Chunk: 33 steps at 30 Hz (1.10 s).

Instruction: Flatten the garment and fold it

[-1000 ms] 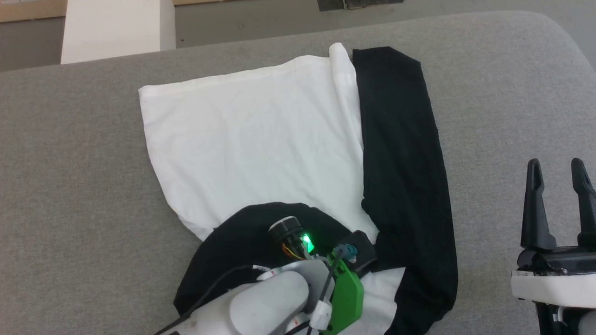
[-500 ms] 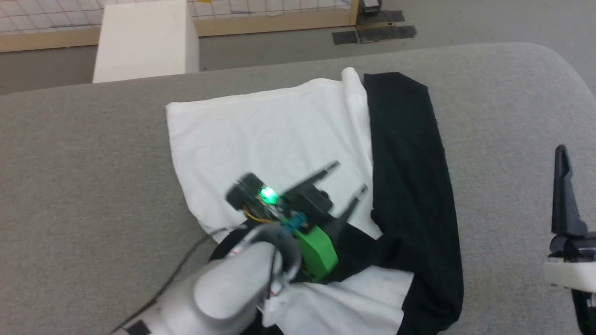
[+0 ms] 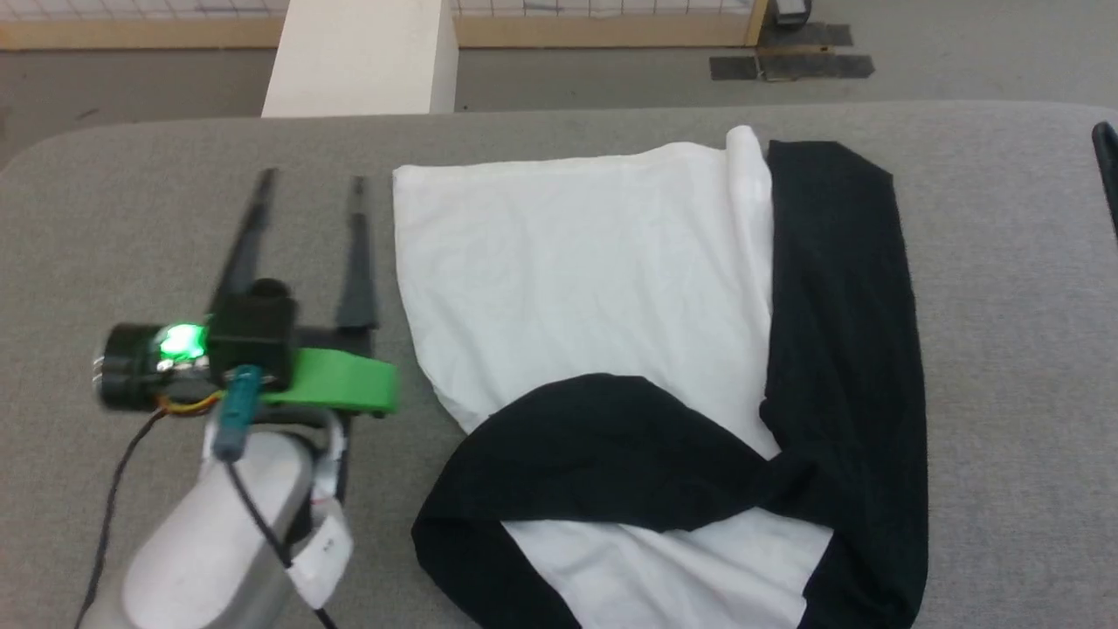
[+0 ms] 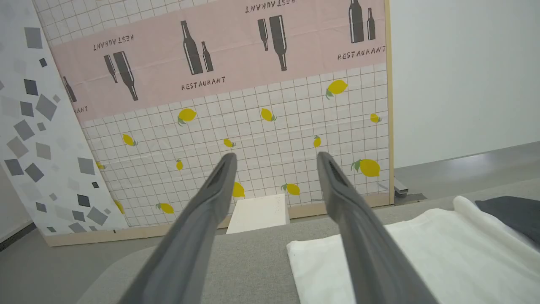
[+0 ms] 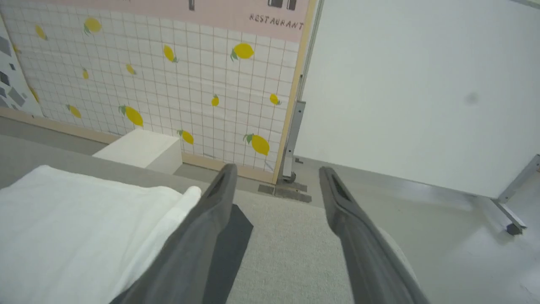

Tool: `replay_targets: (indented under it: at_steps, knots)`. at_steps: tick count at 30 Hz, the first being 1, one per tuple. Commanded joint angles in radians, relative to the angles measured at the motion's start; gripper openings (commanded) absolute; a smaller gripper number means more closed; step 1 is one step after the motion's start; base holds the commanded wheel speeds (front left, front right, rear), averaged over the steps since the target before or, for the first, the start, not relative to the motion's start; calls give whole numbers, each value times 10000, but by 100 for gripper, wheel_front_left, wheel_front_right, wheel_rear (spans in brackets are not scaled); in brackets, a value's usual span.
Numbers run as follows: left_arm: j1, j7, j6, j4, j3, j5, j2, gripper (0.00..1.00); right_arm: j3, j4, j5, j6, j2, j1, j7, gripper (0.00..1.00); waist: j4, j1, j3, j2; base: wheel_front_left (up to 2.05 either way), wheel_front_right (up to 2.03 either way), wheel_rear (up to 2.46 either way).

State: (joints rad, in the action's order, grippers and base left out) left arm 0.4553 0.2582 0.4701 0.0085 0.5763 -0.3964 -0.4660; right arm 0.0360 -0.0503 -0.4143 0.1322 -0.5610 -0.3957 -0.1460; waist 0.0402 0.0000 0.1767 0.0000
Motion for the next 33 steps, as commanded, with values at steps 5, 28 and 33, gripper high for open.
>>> replay_targets:
  at_steps: [5,28,33]
  knots:
    - [-1199,34,503,-361,-1567,403,99,100,-1278,-1121,-1056,-15,-1034,-1879,-2872,100,657,0,991,0,0,0,0]
    - [-1533,35,-2219,-1017,-4803,2529,2833,100,-3745,-5125,-685,-15,-1244,-6724,-7106,100,1968,0,4569,0,0,0,0]
    - [-1595,35,-2501,-1000,-5151,2824,3106,100,-4028,-5791,-969,-15,-1138,-6362,-7153,100,1834,0,4524,0,0,0,0]
